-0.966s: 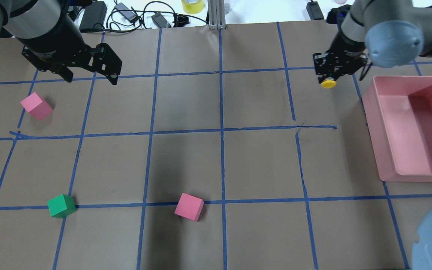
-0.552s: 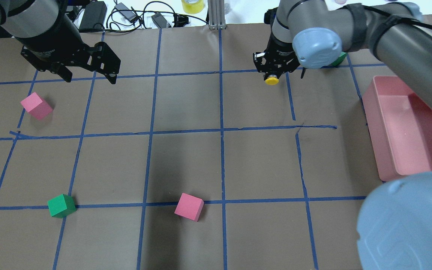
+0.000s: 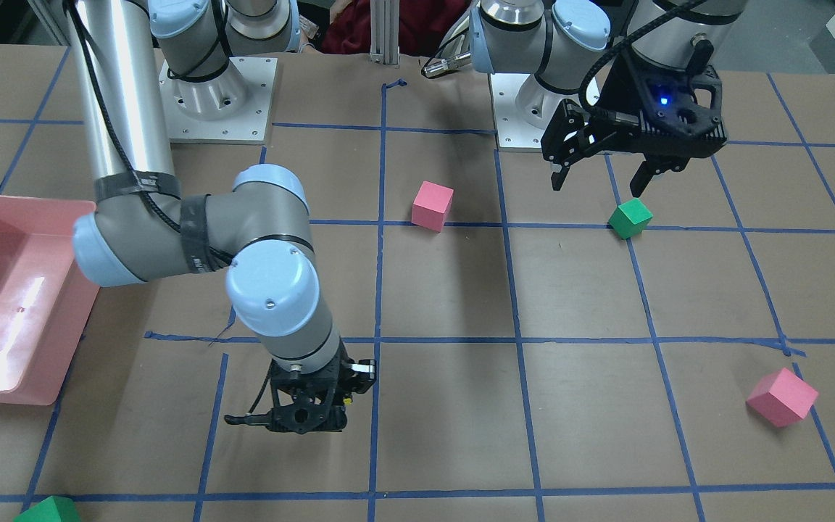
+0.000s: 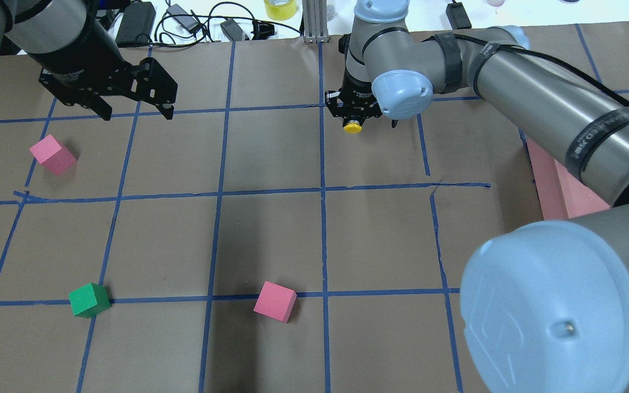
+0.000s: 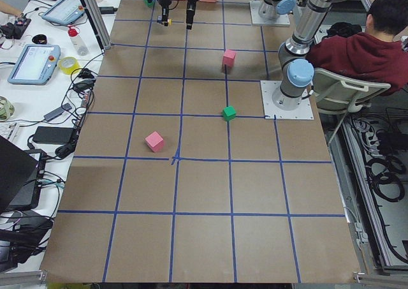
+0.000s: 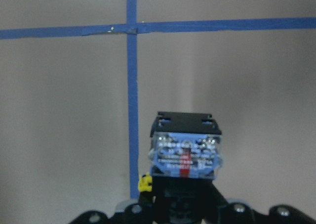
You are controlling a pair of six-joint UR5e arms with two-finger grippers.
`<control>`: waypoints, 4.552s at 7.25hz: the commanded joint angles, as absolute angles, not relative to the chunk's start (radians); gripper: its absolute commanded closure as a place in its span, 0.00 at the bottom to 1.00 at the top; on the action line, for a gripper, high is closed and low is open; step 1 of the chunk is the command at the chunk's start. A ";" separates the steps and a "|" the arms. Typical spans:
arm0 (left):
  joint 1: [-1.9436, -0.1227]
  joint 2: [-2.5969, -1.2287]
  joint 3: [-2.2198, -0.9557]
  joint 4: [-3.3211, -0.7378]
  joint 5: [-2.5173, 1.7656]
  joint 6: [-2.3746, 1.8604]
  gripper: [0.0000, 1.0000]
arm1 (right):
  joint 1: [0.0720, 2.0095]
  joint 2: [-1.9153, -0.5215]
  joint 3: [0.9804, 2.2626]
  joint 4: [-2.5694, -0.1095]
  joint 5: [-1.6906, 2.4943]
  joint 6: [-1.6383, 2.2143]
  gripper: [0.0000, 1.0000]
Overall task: Align button upright
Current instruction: 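Lift the button out of the tray with the right gripper, then set the button down on the table center and open the right gripper, then move the left gripper to the button while the right arm withdraws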
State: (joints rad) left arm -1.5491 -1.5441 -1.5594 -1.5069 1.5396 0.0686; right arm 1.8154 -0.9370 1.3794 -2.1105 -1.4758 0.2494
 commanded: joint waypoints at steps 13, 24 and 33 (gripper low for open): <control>-1.677 -1.569 -1.924 -0.832 1.525 -0.037 0.00 | 1.853 -1.061 1.428 -2.027 -1.592 0.233 0.00; -1.893 -2.210 -1.927 0.175 1.682 -0.391 0.00 | 1.586 -1.470 1.465 -1.516 -1.575 -0.034 0.00; -1.907 -2.296 -1.945 0.301 1.695 -0.279 0.96 | 1.588 -1.470 1.477 -1.513 -1.583 -0.037 0.00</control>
